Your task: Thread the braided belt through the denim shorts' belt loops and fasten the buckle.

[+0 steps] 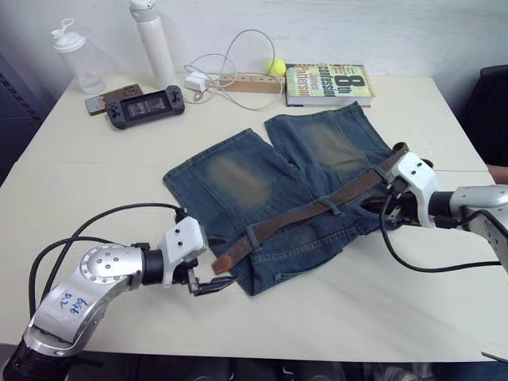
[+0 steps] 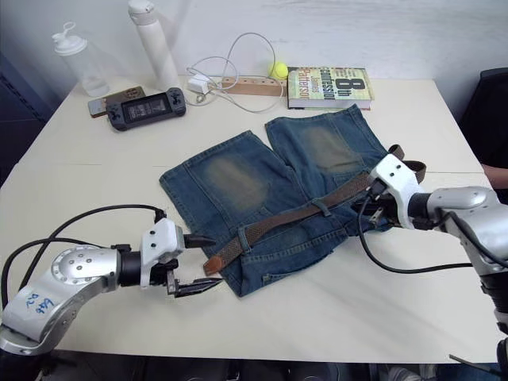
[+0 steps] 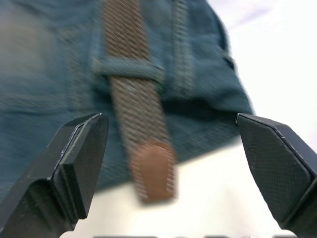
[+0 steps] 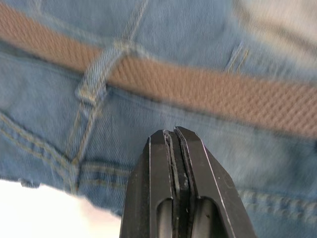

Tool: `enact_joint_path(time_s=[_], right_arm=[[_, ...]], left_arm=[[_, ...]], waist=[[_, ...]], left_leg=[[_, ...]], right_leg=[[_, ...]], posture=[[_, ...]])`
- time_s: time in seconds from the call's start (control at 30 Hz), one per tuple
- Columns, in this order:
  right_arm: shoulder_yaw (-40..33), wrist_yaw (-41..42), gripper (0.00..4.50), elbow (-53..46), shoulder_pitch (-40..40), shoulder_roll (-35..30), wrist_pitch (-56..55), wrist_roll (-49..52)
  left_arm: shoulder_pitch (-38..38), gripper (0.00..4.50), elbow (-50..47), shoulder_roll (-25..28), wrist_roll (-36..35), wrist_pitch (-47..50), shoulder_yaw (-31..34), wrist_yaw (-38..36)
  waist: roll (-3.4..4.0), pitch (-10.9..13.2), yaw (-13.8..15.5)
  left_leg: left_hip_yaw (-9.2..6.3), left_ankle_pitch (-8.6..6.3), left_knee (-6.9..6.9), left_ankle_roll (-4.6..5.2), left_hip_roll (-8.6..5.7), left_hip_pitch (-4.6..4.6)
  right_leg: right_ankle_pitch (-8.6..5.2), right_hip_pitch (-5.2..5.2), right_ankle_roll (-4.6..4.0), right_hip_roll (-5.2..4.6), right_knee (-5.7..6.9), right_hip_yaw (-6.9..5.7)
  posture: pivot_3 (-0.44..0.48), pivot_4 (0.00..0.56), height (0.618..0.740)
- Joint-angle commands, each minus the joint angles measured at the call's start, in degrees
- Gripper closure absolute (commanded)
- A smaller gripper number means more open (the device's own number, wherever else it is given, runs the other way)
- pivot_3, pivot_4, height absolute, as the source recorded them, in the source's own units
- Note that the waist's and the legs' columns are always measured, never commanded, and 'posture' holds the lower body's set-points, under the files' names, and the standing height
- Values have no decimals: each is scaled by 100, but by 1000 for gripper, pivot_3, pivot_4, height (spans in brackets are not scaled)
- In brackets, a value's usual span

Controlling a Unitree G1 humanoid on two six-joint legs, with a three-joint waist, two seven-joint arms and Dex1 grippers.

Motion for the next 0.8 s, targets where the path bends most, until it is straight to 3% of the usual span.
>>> enact_joint_path(time_s=[0.03,0.2,0.47,0.63,0.8], right_arm=[[-221,5,4440,-277,127,313,177,122],[-743,1,4440,-669,58,556,761,582],[92,-184,4440,-962,362,713,859,-61],[182,-340,4440,-853,310,895,953,-252],[104,-415,4440,-864,337,928,1023,-301]], left_arm=[[34,0,-204,-185,-359,60,191,50],[113,0,-203,-76,-298,27,177,23],[-132,0,100,-144,-44,-88,-114,91],[-15,0,171,15,295,-279,-321,41],[6,0,99,-168,465,-254,-602,291]], waist=[[1,0,2],[2,0,-7],[1,-1,11],[-24,-19,-28],[-55,-40,-9]], left_leg=[[1,0,6,0,0,0],[1,0,17,0,2,-1],[-1,-2,18,2,0,-3],[0,-2,21,1,1,10],[-2,-3,25,1,1,11]], right_leg=[[0,1,0,-1,5,1],[0,-1,0,4,12,4],[0,3,0,2,7,2],[0,8,0,4,7,6],[0,11,0,-1,1,7]], posture=[[0,150,735],[0,150,735],[0,150,735],[0,150,735],[0,150,735]])
